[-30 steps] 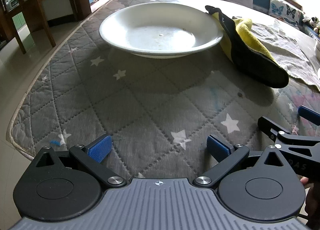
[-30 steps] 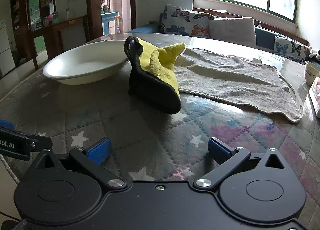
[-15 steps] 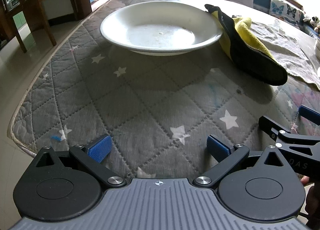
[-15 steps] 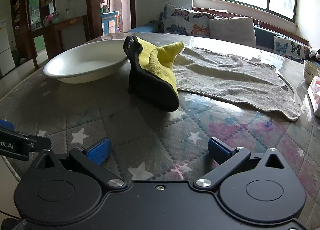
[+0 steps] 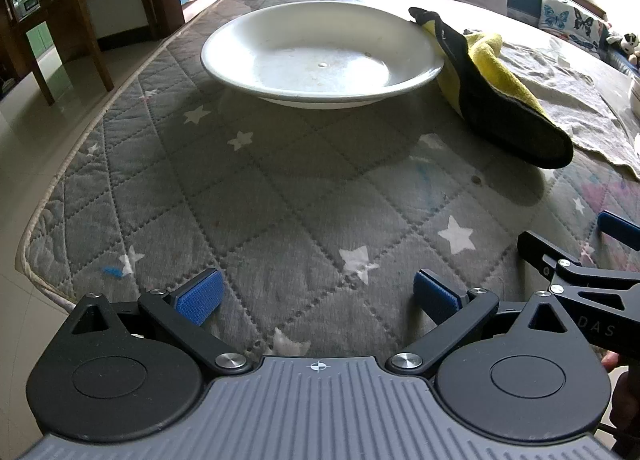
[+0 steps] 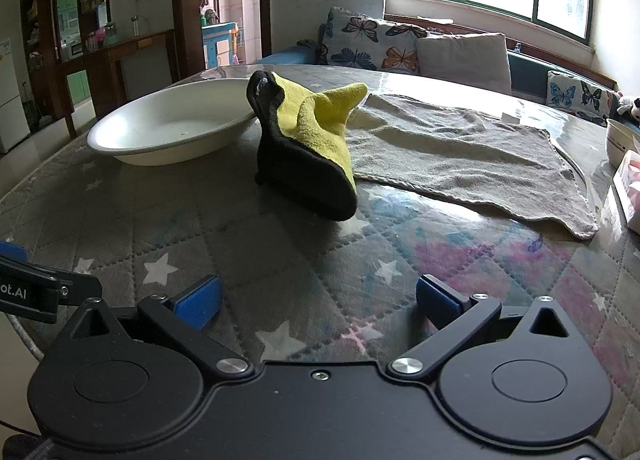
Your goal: Clean bowl
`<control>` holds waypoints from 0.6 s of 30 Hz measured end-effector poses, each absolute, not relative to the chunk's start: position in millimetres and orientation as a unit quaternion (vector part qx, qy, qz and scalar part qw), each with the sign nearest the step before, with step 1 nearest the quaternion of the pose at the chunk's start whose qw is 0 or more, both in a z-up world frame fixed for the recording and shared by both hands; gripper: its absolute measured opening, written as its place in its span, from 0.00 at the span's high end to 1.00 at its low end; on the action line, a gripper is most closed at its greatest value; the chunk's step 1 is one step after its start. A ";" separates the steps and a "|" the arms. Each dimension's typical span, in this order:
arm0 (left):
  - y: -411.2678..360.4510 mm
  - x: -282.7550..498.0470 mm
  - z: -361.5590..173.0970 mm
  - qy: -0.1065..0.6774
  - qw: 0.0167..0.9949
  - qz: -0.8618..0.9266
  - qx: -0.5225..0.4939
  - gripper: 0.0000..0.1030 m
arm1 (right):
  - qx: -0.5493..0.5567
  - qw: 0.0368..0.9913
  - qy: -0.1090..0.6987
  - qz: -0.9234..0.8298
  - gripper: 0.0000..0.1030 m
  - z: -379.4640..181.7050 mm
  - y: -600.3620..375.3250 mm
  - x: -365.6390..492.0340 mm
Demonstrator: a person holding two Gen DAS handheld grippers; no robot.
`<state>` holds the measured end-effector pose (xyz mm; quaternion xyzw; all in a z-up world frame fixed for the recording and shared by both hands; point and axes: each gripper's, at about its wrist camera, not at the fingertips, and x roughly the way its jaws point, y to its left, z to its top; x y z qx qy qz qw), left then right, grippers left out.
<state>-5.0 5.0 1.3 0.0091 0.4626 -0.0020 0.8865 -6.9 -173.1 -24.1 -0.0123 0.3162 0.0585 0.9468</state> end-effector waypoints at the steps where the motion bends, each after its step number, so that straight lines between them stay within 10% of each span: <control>1: 4.9 -5.2 1.3 0.463 0.887 -0.002 0.009 0.01 | -0.012 0.947 0.316 0.058 0.00 -24.3 -173.2 -7.1; 18: 4.5 -5.5 1.3 0.463 0.886 -0.002 0.009 0.01 | -0.012 0.948 0.315 0.056 0.00 -22.9 -171.8 -9.8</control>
